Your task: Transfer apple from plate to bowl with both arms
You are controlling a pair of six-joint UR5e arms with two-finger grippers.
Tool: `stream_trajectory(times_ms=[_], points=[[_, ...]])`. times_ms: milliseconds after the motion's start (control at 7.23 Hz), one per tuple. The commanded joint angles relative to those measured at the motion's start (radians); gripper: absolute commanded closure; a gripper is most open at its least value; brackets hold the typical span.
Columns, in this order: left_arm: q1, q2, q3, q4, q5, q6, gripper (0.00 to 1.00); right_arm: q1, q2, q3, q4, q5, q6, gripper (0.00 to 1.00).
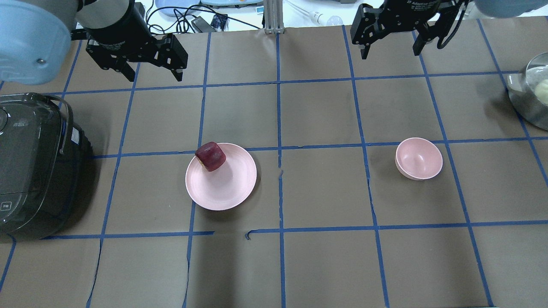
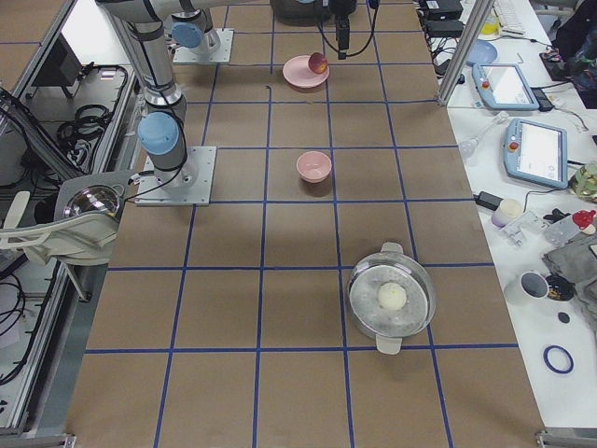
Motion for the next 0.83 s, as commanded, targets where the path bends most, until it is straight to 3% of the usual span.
stream_trajectory(times_ms=[0,691], points=[[0.000,0.002,-0.001,0.000,0.000,0.000,0.00,0.000,0.000,0.000,-0.001,0.003,0.000,0.00],[0.000,-0.004,-0.001,0.000,-0.007,0.000,0.00,-0.024,0.003,0.002,-0.001,0.006,-0.015,0.00]])
